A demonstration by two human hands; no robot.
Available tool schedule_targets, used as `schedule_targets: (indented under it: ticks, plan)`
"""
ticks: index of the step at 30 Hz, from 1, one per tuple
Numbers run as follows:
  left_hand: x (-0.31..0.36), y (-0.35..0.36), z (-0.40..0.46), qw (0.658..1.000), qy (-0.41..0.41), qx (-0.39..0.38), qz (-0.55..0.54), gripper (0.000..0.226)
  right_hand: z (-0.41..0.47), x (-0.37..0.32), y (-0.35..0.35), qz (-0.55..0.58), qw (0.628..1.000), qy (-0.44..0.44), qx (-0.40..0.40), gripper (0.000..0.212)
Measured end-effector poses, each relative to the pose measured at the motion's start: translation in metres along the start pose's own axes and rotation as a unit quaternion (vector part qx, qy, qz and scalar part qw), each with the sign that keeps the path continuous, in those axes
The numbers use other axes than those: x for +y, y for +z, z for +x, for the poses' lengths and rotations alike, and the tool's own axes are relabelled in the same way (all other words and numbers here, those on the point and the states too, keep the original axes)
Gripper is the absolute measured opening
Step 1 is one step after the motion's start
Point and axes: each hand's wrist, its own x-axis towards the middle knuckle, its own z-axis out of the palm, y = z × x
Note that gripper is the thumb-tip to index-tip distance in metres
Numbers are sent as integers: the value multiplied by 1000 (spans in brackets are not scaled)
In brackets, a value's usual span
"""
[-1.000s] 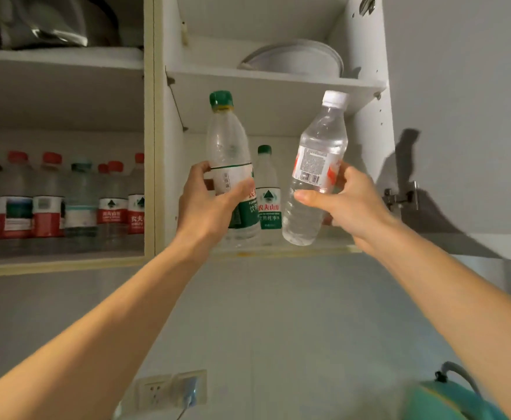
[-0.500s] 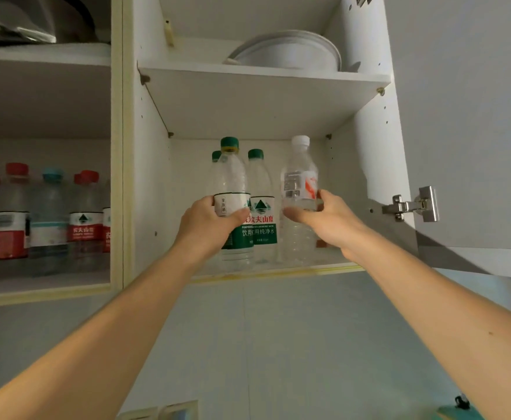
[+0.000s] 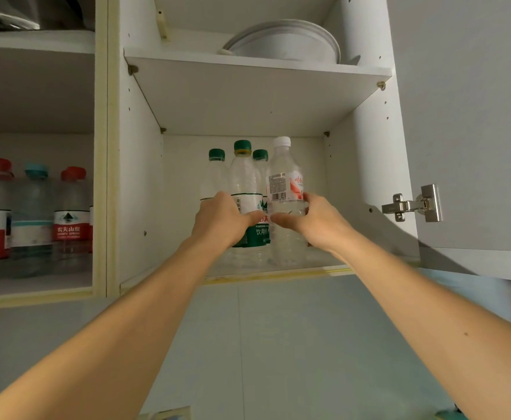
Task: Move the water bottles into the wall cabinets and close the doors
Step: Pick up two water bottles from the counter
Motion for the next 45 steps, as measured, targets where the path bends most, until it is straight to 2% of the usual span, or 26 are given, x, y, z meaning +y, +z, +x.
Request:
schedule_targets:
  ticks: [9, 17, 25, 28, 30, 32, 33, 36, 40, 45]
  plan:
    - [1, 22, 14, 999, -8, -23, -23, 41, 25, 17, 6, -43, 999, 30, 16, 55]
    - [-2, 30, 21, 999, -11, -21, -35, 42, 32, 25, 6, -30, 999, 31, 2, 58]
    - [-1, 21, 13, 1000, -8, -25, -15, 40, 20, 13, 1, -82, 996, 34, -25, 53]
    - [-3, 8, 7, 1000, -6, -21, -20, 32, 11, 7, -2, -83, 996, 41, -7, 53]
    - [-4, -4, -1, 999, 9, -13, -35, 28, 2, 0, 0, -98, 994, 25, 39, 58]
    - [-6, -19, -16, 998, 36, -1, -51, 34, -12, -12, 4, -115, 989, -23, 94, 59]
    - [-7, -28, -25, 997, 57, 11, -59, 35, -21, -19, 7, -114, 985, -57, 116, 56]
    - [-15, -55, -60, 989, 120, 56, -68, 17, -54, -40, 17, -90, 972, -161, 146, 40]
    - [-42, -84, -113, 987, 94, 59, -113, 23, -106, -56, 47, -28, 970, -199, 135, 15]
    - [-106, -105, -180, 992, 58, 15, -111, 29, -171, -60, 107, 6, 989, -135, 52, 22]
